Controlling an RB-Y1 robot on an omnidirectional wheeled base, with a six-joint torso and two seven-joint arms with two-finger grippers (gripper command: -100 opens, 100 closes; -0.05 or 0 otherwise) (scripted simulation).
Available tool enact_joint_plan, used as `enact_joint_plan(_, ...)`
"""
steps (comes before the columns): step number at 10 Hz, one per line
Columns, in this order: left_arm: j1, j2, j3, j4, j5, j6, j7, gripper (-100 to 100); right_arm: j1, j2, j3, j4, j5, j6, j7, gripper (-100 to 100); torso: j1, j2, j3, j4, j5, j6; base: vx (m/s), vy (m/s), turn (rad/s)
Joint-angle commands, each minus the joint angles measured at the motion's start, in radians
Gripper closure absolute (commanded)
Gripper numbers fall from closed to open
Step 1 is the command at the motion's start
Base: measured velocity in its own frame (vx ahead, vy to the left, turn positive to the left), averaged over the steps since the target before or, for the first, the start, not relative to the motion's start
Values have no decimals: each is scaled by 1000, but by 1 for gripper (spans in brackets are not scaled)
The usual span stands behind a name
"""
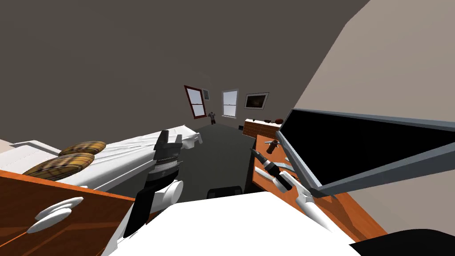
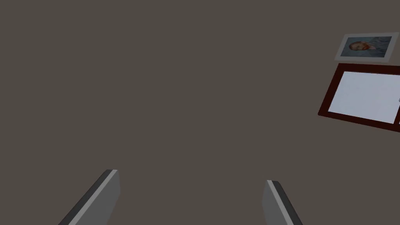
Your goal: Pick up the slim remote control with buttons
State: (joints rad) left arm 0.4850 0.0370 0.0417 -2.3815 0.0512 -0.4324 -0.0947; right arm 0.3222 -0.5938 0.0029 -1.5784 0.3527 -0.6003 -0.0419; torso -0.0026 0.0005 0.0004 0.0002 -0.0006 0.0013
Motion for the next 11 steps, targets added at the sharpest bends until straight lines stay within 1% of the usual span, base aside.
enact_joint_plan(1, 0, 0, 0, 0, 0, 0, 0, 0, -8, -34, 10, 50, 42, -7, 6, -100, 0, 0, 0, 0, 0, 0, -33, -15, 384)
enact_joint_plan(2, 0, 0, 0, 0, 0, 0, 0, 0, -8, -34, 10, 79, 42, -7, 6, -100, 0, 0, 0, 0, 0, -1, -27, -19, 236)
enact_joint_plan(3, 0, 0, 0, 0, 0, 0, 0, 0, -13, -67, 20, 103, 79, -8, 7, -100, 0, 0, 0, 0, 0, 0, -37, -14, 377)
enact_joint_plan(4, 0, 0, 0, 0, 0, 0, 0, 0, -13, -67, 20, 133, 79, -8, 7, -100, 0, 0, 0, 0, 0, -1, -28, -18, 213)
enact_joint_plan(5, 0, 0, 0, 0, 0, 0, 0, 0, -16, -98, 33, 166, 116, -9, 8, -100, 0, 0, 0, 0, 0, 0, -29, -18, 383)
enact_joint_plan(6, 0, 0, 0, 0, 0, 0, 0, 0, -16, -98, 33, 184, 116, -9, 8, -100, 0, -1, 0, 0, 0, -1, -28, -22, 207)
enact_joint_plan(7, 0, 0, 0, 0, 0, 0, 0, 0, -16, -98, 33, 197, 116, -9, 8, -100, -1, -1, 0, 0, 0, 1, -13, -9, -8)
enact_joint_plan(8, 0, 0, 0, 0, 0, 0, 0, 0, -19, -127, 48, 223, 155, -10, 7, -100, 0, -1, -1, 0, 0, 1, -30, -4, 324)
enact_joint_plan(9, 0, 0, 0, 0, 0, 0, 0, 0, -19, -127, 48, 228, 155, -10, 7, -100, 1, -1, 0, 0, 0, -1, -27, -14, 249)
enact_joint_plan(10, 0, 0, 0, 0, 0, 0, 0, 0, -19, -127, 48, 253, 155, -10, 7, -100, 0, -1, 0, 0, 0, 0, -9, -11, 7)
enact_joint_plan(11, 0, 0, 0, 0, 0, 0, 0, 0, -21, -154, 65, 279, 194, -10, 6, -100, 0, -1, -1, 0, 0, 1, -27, -7, 299)
